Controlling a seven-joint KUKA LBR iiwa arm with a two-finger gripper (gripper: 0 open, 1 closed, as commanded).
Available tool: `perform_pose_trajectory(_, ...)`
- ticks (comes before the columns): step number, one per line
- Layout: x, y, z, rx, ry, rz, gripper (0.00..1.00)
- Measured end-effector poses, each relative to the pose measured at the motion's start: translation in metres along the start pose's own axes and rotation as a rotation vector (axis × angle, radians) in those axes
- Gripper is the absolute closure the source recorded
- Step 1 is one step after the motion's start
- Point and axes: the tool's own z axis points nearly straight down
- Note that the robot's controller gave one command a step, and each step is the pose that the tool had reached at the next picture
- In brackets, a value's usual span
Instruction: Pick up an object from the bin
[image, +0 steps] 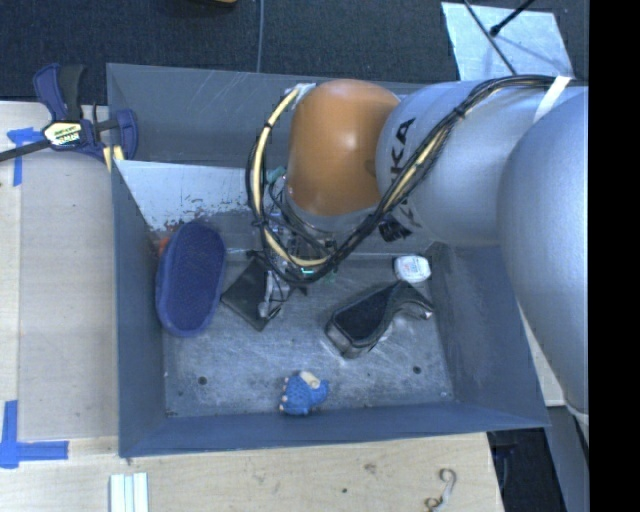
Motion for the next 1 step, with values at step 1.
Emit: perform_pose_trajectory(1, 0.0028, -0.0251, 0.0836, 0.001, -0.002, -0.093, 0.0)
